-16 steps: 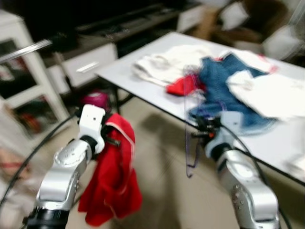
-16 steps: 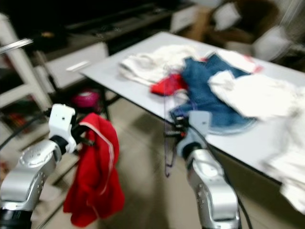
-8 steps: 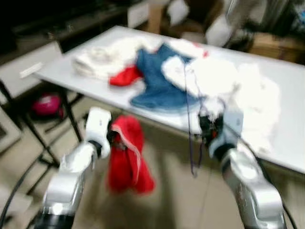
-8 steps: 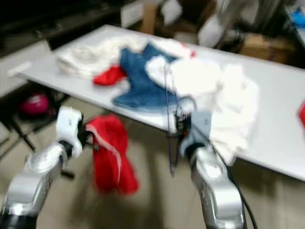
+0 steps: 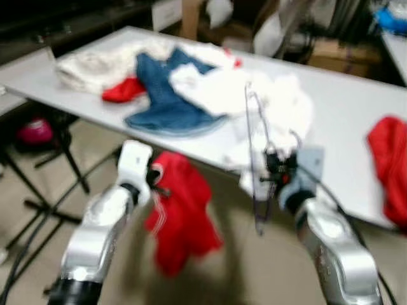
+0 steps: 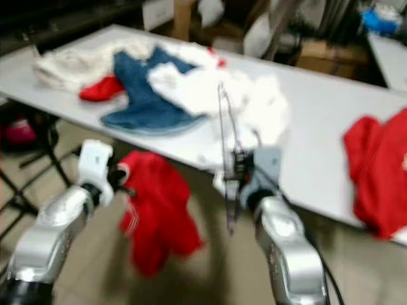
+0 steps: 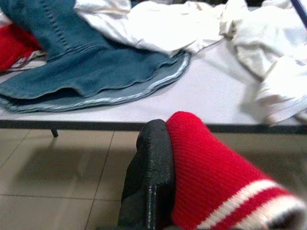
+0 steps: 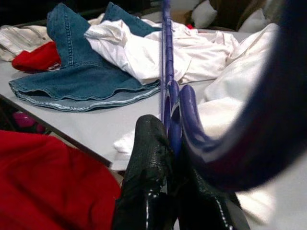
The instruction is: Hang hanger
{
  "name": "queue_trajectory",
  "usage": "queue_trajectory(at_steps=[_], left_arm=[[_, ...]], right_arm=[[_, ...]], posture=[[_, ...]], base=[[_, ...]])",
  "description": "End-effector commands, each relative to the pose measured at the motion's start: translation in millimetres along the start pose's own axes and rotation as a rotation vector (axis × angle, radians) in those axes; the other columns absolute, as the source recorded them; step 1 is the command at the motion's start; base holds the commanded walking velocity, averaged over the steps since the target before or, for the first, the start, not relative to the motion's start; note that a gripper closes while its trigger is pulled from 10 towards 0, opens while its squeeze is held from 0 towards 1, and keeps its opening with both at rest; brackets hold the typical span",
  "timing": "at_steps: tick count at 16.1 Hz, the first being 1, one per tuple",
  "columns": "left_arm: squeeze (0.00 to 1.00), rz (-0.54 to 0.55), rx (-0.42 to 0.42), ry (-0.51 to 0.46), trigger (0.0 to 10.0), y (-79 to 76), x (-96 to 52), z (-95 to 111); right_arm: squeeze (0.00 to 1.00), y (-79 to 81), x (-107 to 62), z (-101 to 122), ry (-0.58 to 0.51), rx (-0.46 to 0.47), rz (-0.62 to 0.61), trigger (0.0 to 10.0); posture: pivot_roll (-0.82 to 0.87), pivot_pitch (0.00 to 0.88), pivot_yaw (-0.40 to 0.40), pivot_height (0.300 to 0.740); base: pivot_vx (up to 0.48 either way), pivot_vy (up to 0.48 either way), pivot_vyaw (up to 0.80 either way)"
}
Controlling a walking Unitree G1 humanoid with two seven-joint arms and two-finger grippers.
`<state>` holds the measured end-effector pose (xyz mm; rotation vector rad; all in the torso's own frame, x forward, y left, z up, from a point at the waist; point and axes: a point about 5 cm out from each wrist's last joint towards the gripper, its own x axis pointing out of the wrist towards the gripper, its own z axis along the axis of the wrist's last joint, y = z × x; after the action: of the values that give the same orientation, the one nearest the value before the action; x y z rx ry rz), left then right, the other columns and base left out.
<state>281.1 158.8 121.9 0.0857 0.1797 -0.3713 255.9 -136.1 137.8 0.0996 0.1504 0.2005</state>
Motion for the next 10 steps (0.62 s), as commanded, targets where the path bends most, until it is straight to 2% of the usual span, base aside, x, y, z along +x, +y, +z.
queue_trajectory(at_steps=[1, 4, 8, 10], left_arm=[[0.00, -0.013, -0.018, -0.032, 10.0, -3.7, 1.4, 6.8], [0.00, -0.024, -0.012, -0.037, 10.0, -3.7, 3.1, 7.3], [0.00, -0.035, -0.005, -0.024, 10.0, -6.9, 6.3, 4.8], [0.00, -0.039, -0.004, -0.028, 10.0, -8.2, 7.3, 4.9]], right_arm=[[0.00, -7.1, -1.9, 2.6, -0.004, -0.008, -0.031, 10.0], [0.00, -10.0, -3.8, 1.5, 0.001, 0.001, -0.050, 10.0], [0.00, -13.0, -7.4, 1.8, 0.003, -0.010, -0.081, 10.0], [0.00, -13.7, -7.9, 2.4, 0.015, -0.041, -0.070, 10.0]], posture=[[-0.08, 0.000, 0.005, 0.740], [-0.09, 0.000, 0.016, 0.740], [-0.11, 0.000, 0.028, 0.740], [-0.12, 0.000, 0.025, 0.740]], base=[[0.000, 0.469, -0.55], [0.000, 0.475, -0.80], [0.000, 0.000, -0.72], [0.000, 0.000, 0.00]])
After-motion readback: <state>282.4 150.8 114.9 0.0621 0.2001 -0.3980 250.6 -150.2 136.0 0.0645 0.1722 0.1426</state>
